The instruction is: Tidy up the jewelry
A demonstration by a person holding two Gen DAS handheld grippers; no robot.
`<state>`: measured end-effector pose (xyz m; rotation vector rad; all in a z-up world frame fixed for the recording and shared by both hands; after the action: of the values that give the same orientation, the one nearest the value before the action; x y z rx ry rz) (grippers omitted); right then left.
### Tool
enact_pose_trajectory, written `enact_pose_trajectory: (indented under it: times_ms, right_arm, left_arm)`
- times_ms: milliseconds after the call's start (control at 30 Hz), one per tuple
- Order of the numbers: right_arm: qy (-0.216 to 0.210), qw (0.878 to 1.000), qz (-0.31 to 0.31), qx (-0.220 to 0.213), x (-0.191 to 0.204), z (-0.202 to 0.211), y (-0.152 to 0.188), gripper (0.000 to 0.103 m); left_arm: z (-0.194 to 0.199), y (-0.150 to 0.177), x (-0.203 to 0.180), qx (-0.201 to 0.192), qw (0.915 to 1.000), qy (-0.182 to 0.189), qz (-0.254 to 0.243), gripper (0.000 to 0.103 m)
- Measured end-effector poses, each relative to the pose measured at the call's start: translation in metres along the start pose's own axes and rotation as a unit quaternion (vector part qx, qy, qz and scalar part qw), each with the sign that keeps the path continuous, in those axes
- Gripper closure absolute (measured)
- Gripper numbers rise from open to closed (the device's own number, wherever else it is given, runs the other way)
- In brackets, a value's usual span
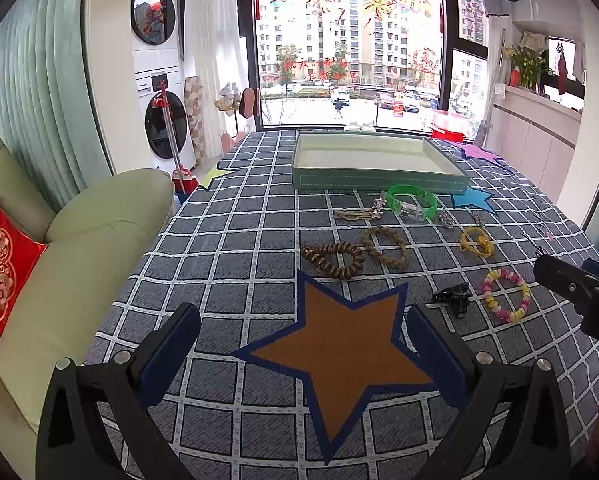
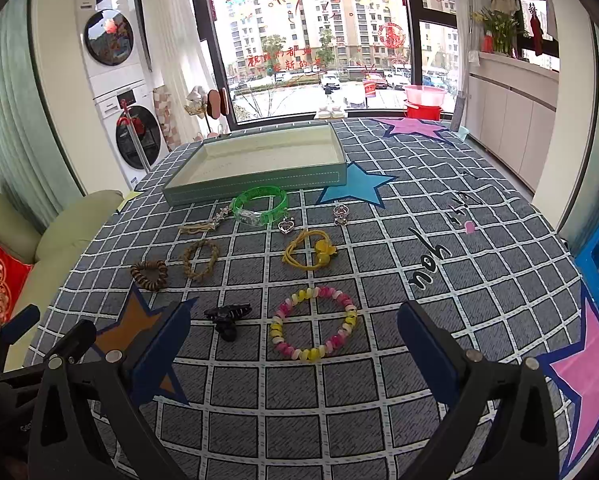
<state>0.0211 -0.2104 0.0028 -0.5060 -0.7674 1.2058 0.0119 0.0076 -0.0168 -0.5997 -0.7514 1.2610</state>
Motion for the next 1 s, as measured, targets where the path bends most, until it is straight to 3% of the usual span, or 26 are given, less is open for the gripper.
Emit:
enact_pose_trajectory:
  times_ms: [300, 500, 767, 1000]
  right_arm:
    - [0.001, 1.000, -0.001, 0.001, -0.002, -0.001, 0.001, 0.000]
    - [0.001, 1.000, -0.007, 0.012, -0.011, -0.003, -0.002, 0.000]
    - [0.037, 0.998, -0.006, 0.055, -0.031, -0.024, -0.010, 0.000]
    - [0.075, 0.989, 0.021, 0.123, -0.043, -0.062, -0.009, 0.000]
  left_arm:
    - [-0.005, 0.001, 0.004, 0.010, 0.9999, 0.000, 0.004, 0.000]
    - [-0.020, -0.002, 0.016, 0.038, 0.9991, -0.006, 0.017, 0.000]
    - [-0.061, -0.008, 0.031, 0.104, 0.9897, 0.066, 0.074, 0.000]
    - [-0.100, -0.022, 0.030, 0.143, 0.9810, 0.088, 0.097, 0.000]
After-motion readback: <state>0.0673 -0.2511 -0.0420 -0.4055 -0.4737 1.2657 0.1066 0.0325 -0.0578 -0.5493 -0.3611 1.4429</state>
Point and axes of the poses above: each gripper's, at about its wrist camera, not at the fingertips, and z roughly against the way its jaws point, x to its left, y to its underside, the point moved 3 cm from there along -z, roughly the way its jaws point, and after that the axes turned 11 degrees about -z, right-handed, at the moved point
